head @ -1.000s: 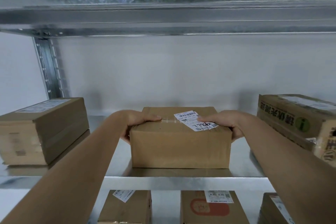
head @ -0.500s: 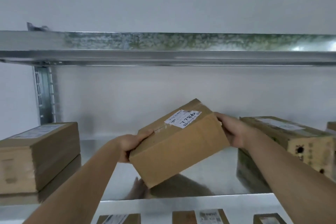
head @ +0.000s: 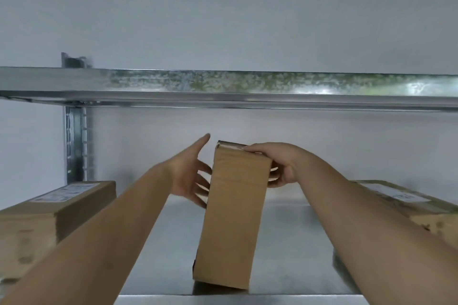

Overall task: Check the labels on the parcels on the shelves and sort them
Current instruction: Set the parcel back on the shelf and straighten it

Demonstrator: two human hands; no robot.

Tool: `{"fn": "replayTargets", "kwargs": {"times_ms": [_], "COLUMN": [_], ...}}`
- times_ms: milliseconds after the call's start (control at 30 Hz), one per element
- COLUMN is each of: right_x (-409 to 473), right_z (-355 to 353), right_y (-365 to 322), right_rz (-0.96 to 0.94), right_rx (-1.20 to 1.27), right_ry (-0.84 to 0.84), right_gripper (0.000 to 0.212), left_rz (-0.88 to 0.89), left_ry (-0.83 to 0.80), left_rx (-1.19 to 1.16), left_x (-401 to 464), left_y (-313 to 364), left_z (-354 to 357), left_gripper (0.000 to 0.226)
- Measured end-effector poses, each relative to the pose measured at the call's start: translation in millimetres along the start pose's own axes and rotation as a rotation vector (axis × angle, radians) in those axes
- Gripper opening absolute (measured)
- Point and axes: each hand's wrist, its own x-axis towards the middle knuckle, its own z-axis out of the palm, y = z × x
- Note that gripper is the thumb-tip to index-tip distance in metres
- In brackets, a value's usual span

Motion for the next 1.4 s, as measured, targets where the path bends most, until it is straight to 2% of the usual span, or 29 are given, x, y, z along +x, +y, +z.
{"fn": "replayTargets", "kwargs": {"times_ms": [67, 133, 267, 333, 733, 900, 1067, 1267, 1333, 1400], "right_x": [3.3, 4.2, 8.8, 12.6, 23.4, 19.3, 17.4, 14.1, 16.3, 18.4], "right_z": [7.0, 11.6, 14.1, 15.0, 31.8, 34.0, 34.0, 39.3, 38.3, 35.5], "right_y": [-2.2, -4.4, -5.2, -4.8, -9.3, -10.9, -9.3, -5.2, 1.2, 9.3], "right_rz": [0.011, 0.03, 0.06, 0.065, 0.049, 0.046, 0.058, 0.063, 0.043, 0.012], "right_rx": [-0.024, -0.041, -0.022, -0.012, -0.075, -0.08, -0.077, 0.058, 0.161, 0.24], "right_ry": [-0.049, -0.105, -0.168, -0.188, -0.203, -0.201, -0.192, -0.116, -0.111, -0.095], "right_gripper": [0.032, 0.037, 0.047, 0.05, 0.044, 0.041, 0.042, 0.061, 0.071, 0.069], "left_rz": [-0.007, -0.044, -0.028, -0.018, 0.053, 0.066, 0.076, 0.112, 0.129, 0.152], "left_ry": [-0.025, -0.051, -0.069, -0.075, -0.025, -0.026, -0.03, 0.019, 0.055, 0.071], "left_rx": [0.012, 0.07, 0.24, 0.253, 0.216, 0.212, 0.21, 0.171, 0.103, 0.012], "left_x": [-5.3, -6.7, -1.9, -1.9, -12.2, -11.7, -13.2, -18.2, -21.3, -22.2], "left_y": [21.6, 31.1, 31.1, 28.7, 15.2, 13.5, 11.8, 7.8, 3.7, -2.6], "left_z": [-0.1, 1.7, 6.1, 5.2, -2.2, -5.4, -7.2, -8.3, -8.6, -10.6], "left_gripper": [0.117, 0.116, 0.087, 0.082, 0.062, 0.076, 0.069, 0.049, 0.038, 0.032]}}
